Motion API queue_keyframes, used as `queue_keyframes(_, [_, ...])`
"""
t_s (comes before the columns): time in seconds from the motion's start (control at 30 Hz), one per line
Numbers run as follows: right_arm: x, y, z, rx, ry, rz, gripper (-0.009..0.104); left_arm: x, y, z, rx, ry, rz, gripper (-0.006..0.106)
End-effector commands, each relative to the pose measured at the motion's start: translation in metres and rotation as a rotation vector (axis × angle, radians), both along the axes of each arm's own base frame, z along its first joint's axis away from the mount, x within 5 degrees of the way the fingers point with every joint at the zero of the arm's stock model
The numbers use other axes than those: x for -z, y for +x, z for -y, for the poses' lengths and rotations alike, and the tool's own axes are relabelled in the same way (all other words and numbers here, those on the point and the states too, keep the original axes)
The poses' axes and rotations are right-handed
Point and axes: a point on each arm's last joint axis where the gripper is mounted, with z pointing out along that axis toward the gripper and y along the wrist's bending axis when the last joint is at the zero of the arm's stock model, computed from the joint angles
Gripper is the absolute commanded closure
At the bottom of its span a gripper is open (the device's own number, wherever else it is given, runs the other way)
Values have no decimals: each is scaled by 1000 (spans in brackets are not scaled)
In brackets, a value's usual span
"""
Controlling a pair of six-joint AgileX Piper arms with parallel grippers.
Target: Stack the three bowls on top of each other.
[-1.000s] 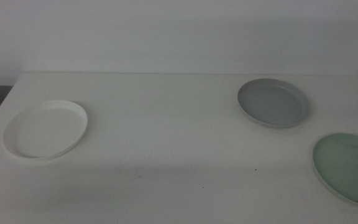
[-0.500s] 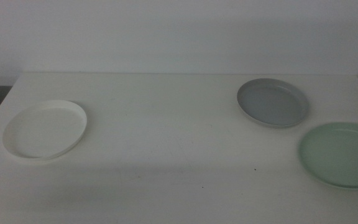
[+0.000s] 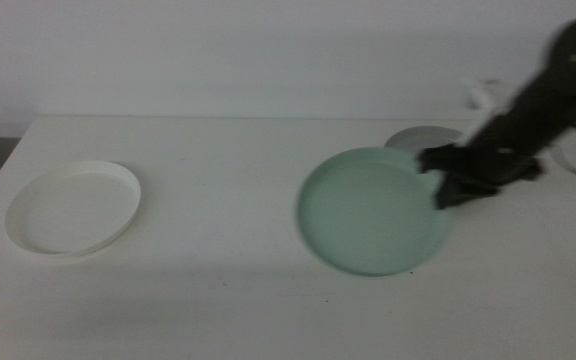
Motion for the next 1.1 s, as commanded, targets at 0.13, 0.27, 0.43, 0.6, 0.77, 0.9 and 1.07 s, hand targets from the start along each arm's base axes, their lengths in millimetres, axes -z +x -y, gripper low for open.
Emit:
queue_keyframes(0.13, [31,40,-44,-121,-7,-62,97,-1,0,0,1,-1,18,7])
queue_keyframes(0.27, [54,57,-58,-151,8,-92,97,-1,0,0,1,-1,18,7])
queue_keyframes(0.43, [76,65,-68,-161,10,-86,97,-1,0,0,1,-1,18,7])
queue_keyframes(0.6, [90,67,-69,-159,6,-109,97,-1,0,0,1,-1,18,7])
queue_keyframes(0.77, [90,67,-77,-166,9,-72,97,-1,0,0,1,-1,18,7])
queue_keyframes(0.9, [89,66,-82,-168,21,-70,97,-1,0,0,1,-1,18,7])
queue_keyframes(1.07, [89,65,-87,-168,34,-62,91,-1,0,0,1,-1,18,7])
